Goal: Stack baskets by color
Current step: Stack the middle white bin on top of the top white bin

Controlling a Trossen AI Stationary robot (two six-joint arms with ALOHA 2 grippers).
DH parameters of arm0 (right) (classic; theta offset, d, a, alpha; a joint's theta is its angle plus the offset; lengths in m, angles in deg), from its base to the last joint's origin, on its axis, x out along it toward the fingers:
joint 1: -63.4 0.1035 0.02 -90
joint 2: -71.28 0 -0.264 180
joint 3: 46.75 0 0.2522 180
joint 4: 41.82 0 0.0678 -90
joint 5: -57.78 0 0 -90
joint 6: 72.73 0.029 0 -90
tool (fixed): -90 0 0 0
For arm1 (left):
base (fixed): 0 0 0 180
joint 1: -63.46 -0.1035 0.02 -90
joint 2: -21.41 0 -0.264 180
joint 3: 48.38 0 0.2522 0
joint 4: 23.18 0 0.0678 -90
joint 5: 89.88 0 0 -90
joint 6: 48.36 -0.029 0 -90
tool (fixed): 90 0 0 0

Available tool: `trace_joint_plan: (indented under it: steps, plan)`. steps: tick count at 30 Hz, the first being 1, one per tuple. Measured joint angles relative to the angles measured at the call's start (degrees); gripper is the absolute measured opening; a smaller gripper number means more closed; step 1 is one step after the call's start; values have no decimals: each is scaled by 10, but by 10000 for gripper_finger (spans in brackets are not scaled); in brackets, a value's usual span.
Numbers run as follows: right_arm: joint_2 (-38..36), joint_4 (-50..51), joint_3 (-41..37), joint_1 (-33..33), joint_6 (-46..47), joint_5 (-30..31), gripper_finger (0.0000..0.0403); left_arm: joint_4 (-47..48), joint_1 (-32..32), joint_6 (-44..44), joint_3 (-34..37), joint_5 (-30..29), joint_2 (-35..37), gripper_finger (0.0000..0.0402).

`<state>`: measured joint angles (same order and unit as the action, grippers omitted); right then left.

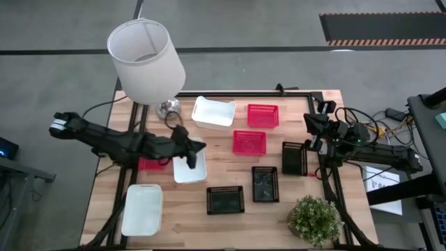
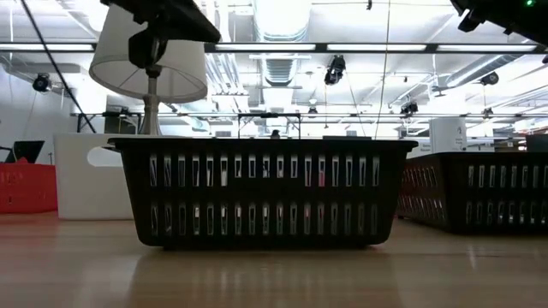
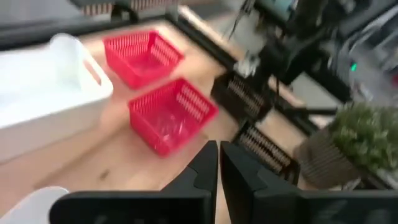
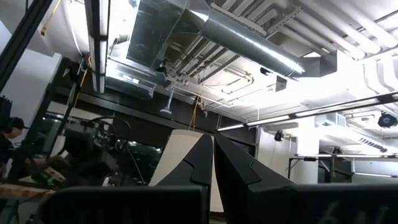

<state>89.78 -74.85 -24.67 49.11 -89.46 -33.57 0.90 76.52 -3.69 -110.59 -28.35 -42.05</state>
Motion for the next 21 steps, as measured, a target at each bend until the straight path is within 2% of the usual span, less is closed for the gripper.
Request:
trace_joint_plan:
  steps: [4, 7, 11, 13, 17, 21]
  plan:
    - [0, -2, 2, 0, -5, 0, 9, 111, 0, 41, -73, 42, -59, 1]
    - [0, -2, 7, 0, 1, 0, 9, 198, 0, 56, -123, 100, -101, 1]
    - [0, 0, 8, 0, -5, 0, 9, 329, 1, 8, -177, 225, -153, 1]
    - [0, 0, 8, 0, -9, 0, 9, 395, 1, 6, -200, 265, -174, 1]
    - [0, 0, 7, 0, -9, 0, 9, 544, 1, -1, -242, 310, -205, 1]
    - [0, -1, 7, 0, -13, 0, 9, 649, 6, -98, -261, 339, -216, 1]
